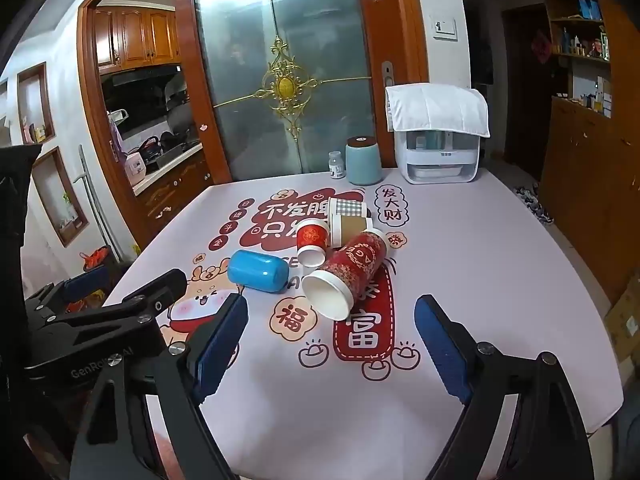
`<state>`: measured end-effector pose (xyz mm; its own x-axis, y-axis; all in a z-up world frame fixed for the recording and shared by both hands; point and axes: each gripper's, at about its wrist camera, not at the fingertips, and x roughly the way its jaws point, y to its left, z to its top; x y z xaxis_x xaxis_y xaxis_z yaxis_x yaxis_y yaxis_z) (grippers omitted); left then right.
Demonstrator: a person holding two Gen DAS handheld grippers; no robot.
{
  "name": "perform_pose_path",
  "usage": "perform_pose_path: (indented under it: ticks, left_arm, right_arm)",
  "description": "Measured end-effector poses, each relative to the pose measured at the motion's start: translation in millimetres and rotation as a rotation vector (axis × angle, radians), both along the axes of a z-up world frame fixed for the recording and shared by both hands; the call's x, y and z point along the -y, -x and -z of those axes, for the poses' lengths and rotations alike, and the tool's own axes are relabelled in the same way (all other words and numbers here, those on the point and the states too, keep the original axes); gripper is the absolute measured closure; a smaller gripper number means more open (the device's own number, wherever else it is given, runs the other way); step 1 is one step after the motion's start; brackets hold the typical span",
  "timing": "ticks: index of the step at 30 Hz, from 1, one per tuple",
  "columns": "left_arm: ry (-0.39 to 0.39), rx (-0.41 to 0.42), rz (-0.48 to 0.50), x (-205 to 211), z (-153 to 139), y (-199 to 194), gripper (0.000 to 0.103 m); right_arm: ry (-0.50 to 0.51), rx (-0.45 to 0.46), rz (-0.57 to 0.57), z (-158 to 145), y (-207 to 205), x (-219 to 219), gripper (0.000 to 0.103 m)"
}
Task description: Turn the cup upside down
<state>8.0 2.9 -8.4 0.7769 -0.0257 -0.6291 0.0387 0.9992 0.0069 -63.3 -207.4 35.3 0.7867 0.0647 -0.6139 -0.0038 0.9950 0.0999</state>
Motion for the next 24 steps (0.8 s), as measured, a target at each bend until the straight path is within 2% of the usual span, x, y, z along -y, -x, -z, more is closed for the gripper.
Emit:
perform_pose_path:
  ticks: [24]
  left_arm:
    - [-0.008,0.004,-0.002,-0.9,4.2,3.9,0.001]
  right_arm:
    - [-0.006,0.003,0.001,7.9,-3.9,-6.5,0.016]
